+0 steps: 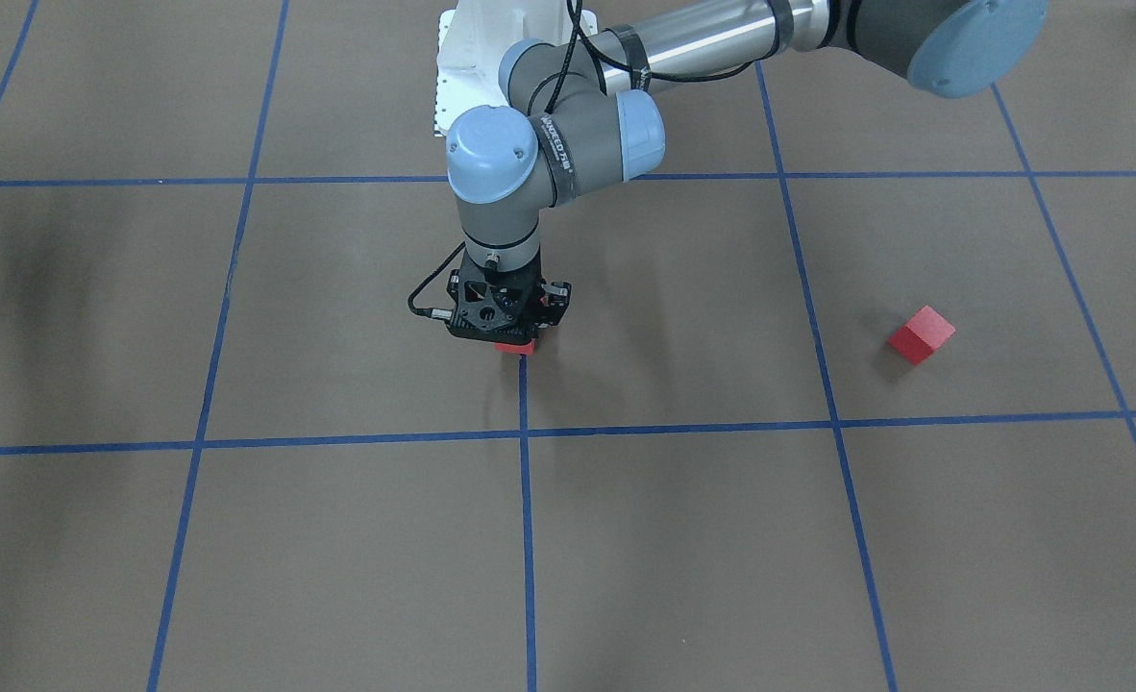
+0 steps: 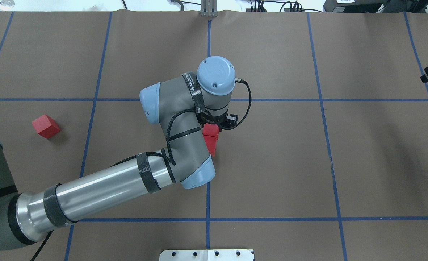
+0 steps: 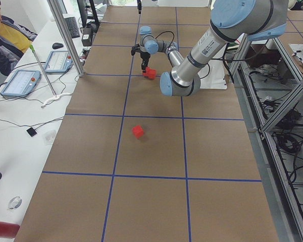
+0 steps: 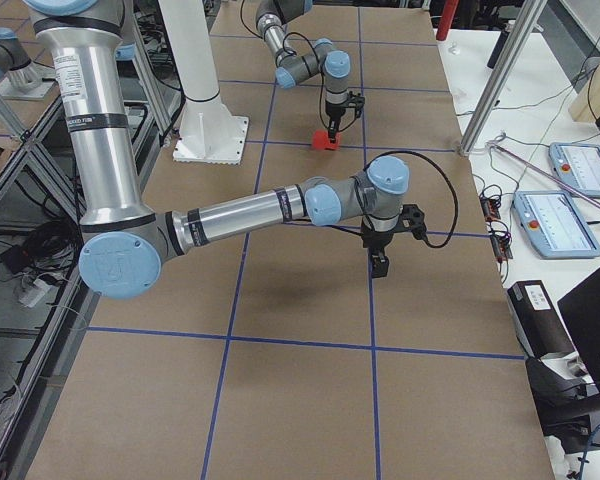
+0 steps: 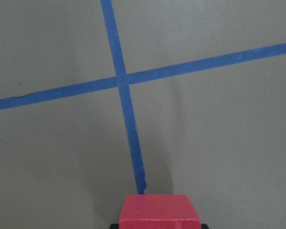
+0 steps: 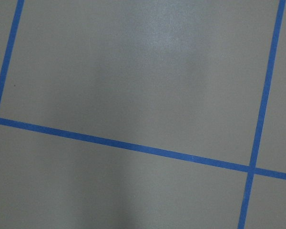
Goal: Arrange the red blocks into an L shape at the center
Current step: 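Carry the red cube with the left gripper beside the center cube, then lower the red cube against the center cube's far side and adjust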
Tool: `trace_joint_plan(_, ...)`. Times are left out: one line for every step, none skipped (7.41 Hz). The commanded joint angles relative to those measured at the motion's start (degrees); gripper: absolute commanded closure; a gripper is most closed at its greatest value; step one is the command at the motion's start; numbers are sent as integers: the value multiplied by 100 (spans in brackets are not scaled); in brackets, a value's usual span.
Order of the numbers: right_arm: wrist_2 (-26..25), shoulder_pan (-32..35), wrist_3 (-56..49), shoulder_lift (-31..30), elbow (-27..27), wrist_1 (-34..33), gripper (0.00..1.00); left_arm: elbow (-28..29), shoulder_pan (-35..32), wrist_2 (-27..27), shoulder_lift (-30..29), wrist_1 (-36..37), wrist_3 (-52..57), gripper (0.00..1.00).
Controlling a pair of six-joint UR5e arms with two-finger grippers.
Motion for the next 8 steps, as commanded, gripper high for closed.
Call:
trace_joint_plan(0, 0, 7, 5, -9, -6, 1, -3, 8, -3, 30, -40, -18, 100)
trace_joint_plan(0, 0, 7, 5, 0, -6, 1, -12, 8, -3, 30, -40, -44, 100)
trace_joint_plan(0, 0, 7, 5, 0, -6, 1, -47, 17, -3, 91, -57, -53, 100)
trace_joint_plan(0, 0, 7, 5, -9, -6, 1, -177, 34, -108, 196, -57, -53, 100)
trace_joint_plan(0, 0, 7, 5, -9, 2, 1, -257, 34, -196, 276, -57, -53, 98)
trace_joint_plan(0, 0, 7, 5, -9, 2, 1, -267, 43, -197, 268, -57, -53, 97)
trace_joint_plan(0, 0, 7, 14, -9, -6, 1, -258, 43, -197, 268, -57, -62, 96)
trace_joint_plan(0, 0, 7, 14, -9, 2, 1, -258, 52, -197, 268, -57, -62, 94)
